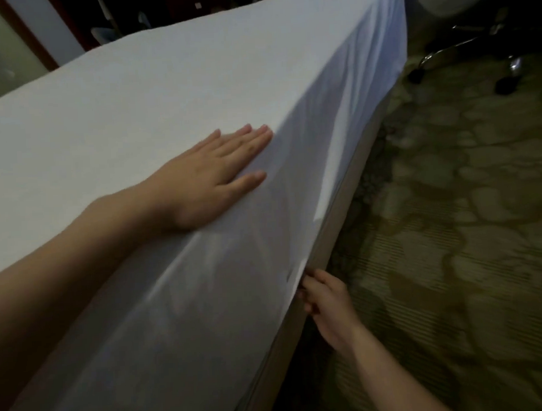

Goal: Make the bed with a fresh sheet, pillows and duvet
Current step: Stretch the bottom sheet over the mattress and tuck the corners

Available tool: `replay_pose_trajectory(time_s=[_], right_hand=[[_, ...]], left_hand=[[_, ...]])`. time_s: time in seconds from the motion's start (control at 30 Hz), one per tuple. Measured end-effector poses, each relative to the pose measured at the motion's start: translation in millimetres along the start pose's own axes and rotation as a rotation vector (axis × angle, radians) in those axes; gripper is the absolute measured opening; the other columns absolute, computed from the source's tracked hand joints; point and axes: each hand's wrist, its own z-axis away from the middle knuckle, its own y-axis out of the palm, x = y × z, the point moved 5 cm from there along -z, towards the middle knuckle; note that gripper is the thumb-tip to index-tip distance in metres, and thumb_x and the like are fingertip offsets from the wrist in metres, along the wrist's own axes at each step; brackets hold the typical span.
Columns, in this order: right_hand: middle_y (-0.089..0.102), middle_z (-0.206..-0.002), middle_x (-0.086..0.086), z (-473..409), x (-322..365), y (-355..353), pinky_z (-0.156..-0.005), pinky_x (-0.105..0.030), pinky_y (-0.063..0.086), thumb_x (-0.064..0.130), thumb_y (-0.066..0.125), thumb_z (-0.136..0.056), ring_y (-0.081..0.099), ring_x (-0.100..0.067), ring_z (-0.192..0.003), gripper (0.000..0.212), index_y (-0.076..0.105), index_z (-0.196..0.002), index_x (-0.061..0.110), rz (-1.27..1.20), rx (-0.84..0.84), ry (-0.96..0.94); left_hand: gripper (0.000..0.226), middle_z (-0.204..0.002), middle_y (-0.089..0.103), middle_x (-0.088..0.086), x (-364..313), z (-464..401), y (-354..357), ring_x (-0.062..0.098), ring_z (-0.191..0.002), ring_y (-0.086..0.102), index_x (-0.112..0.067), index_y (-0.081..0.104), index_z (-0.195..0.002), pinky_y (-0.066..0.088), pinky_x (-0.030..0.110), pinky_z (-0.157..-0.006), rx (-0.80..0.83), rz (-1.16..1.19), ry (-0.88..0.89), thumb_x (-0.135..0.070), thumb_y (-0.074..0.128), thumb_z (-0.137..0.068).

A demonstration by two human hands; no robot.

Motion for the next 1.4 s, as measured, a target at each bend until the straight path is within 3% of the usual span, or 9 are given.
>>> replay_pose_trajectory(time_s=[0.17,0.27,0.4,0.53,0.77,1.0,1.1,1.2,1.4], right_hand=[[0.072,-0.077,-0.006,-3,19,1,-0.036,-0.014,0.030,0.008,0.060,-0.092,0.060,-0.002,-0.050,0.009,0.068,-0.089,0.004,0.235,-0.022,-0.047],[0.066,-0.067,0.000,-10,30,2,-0.038,-0.010,0.033,0.007,0.065,-0.088,0.053,0.004,-0.043,0.022,0.062,-0.067,0.013,0.464,-0.081,-0.143],[0.061,-0.049,0.009,-15,38,1,-0.042,-0.016,0.040,0.003,0.066,-0.084,0.055,0.000,-0.043,0.030,0.060,-0.060,0.019,0.604,-0.097,-0.132],[0.064,-0.058,0.000,-14,33,-21,-0.063,-0.039,0.051,0.028,0.067,-0.070,0.060,-0.018,-0.059,0.018,0.060,-0.055,0.021,0.739,-0.202,-0.101],[0.066,-0.066,0.003,-21,13,-23,-0.068,-0.035,0.052,0.025,0.068,-0.081,0.066,-0.022,-0.070,0.026,0.059,-0.058,0.022,0.856,-0.331,-0.017],[0.068,-0.069,-0.007,-20,6,-12,-0.065,-0.036,0.049,0.006,0.064,-0.086,0.061,-0.018,-0.063,0.022,0.066,-0.065,0.014,0.643,-0.330,-0.079],[0.073,-0.082,-0.003,-17,15,1,-0.067,-0.035,0.053,0.016,0.066,-0.084,0.068,-0.018,-0.075,0.016,0.064,-0.069,0.022,0.791,-0.388,-0.056],[0.070,-0.093,-0.001,-12,30,9,-0.062,-0.027,0.038,0.028,0.061,-0.087,0.065,-0.021,-0.087,0.021,0.051,-0.069,0.024,1.104,-0.461,-0.041],[0.069,-0.093,0.002,-8,29,11,-0.064,-0.027,0.041,0.037,0.060,-0.089,0.063,-0.016,-0.083,0.028,0.045,-0.068,0.027,1.127,-0.466,-0.029]], left_hand=[[0.072,-0.159,0.006,-0.014,5,-53,-4,-0.005,-0.141,-0.002,-0.030,0.006,-0.152,-0.010,0.014,-0.109,-0.003,0.015,0.018,-0.058,0.019,-0.087],[0.075,-0.159,0.012,-0.012,3,-67,-3,0.003,-0.146,0.005,-0.031,0.013,-0.151,-0.003,0.023,-0.115,-0.044,0.005,0.014,-0.057,0.021,-0.082],[0.072,-0.158,0.014,-0.014,6,-62,-3,0.003,-0.145,0.007,-0.034,0.019,-0.150,-0.001,0.026,-0.116,-0.057,0.033,0.034,-0.058,0.020,-0.082],[0.070,-0.157,0.021,-0.012,5,-53,-4,0.004,-0.145,0.012,-0.031,0.026,-0.149,0.002,0.026,-0.115,-0.113,0.088,0.051,-0.059,0.021,-0.084],[0.079,-0.156,0.023,-0.013,5,-38,-1,0.003,-0.144,0.013,-0.032,0.029,-0.148,0.002,0.026,-0.116,-0.142,0.111,0.066,-0.066,0.009,-0.079],[0.084,-0.158,0.018,-0.011,2,-34,-3,0.004,-0.146,0.008,-0.034,0.027,-0.148,0.001,0.032,-0.119,-0.109,0.104,0.077,-0.066,0.003,-0.074],[0.088,-0.160,0.012,-0.009,1,-33,-5,0.006,-0.146,0.003,-0.034,0.023,-0.149,-0.002,0.034,-0.119,-0.089,0.084,0.076,-0.065,-0.003,-0.071],[0.090,-0.160,0.006,-0.008,-4,-33,-5,0.009,-0.147,-0.001,-0.035,0.019,-0.150,-0.005,0.035,-0.119,-0.062,0.058,0.088,-0.063,-0.008,-0.069],[0.065,-0.160,-0.004,-0.004,-6,-41,-2,0.012,-0.146,-0.007,-0.035,0.009,-0.151,-0.007,0.041,-0.118,0.008,-0.026,0.086,-0.062,0.013,-0.091]])
